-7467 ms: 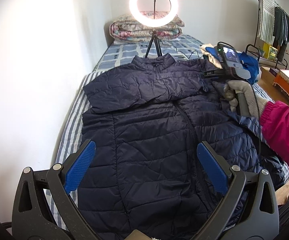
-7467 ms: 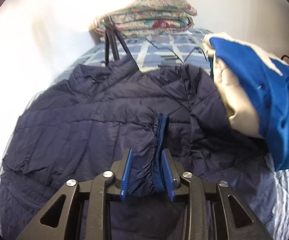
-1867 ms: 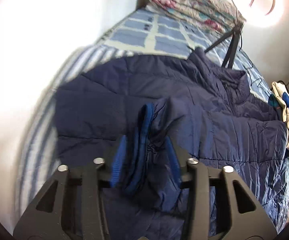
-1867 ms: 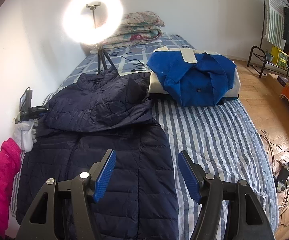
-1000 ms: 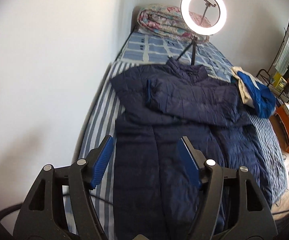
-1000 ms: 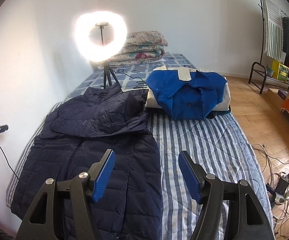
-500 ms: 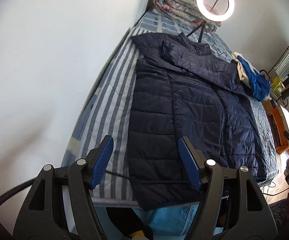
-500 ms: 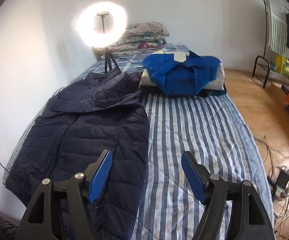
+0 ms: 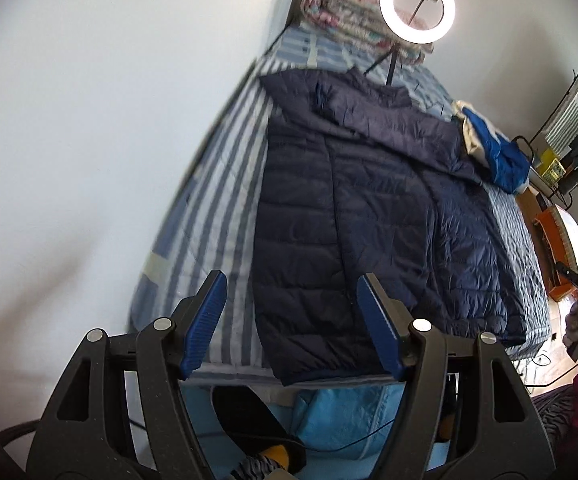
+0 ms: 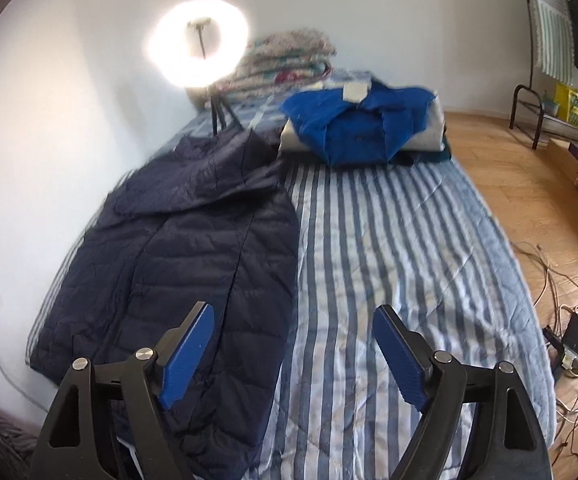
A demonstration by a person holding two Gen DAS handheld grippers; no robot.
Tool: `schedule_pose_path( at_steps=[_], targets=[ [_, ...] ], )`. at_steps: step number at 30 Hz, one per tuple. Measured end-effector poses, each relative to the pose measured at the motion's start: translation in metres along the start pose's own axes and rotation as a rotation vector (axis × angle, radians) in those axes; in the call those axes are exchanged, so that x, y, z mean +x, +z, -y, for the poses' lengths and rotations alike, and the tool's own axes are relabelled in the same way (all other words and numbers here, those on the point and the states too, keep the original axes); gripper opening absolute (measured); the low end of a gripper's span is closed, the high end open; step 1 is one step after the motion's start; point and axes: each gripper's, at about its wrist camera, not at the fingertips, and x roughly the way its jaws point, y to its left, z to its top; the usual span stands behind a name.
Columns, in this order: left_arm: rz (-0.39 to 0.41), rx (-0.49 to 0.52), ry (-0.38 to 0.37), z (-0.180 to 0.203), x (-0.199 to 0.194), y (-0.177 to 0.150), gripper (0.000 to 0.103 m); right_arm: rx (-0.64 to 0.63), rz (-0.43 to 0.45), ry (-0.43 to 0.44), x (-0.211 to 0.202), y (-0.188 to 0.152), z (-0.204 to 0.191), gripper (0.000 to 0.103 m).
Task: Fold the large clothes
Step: 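Move both tools to the jacket hem, then grasp the hem with both tools and lift it toward the collar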
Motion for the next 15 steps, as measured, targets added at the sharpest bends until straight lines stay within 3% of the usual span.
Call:
schedule_pose_path(
  at_steps=[8,15],
  targets=[
    [-0.163,-0.132,-0.028,-0.027,0.077,-0.024,0.070,-0.007,-0.210,0.027,0.046,-0.042,0.000,0.083],
    [-0.262,-0.291,-0.123,-0.052,0.119,-0.038,0.069,0.063,-0.309,0.146,0.071,-0.054,0.006,0.081]
  ],
)
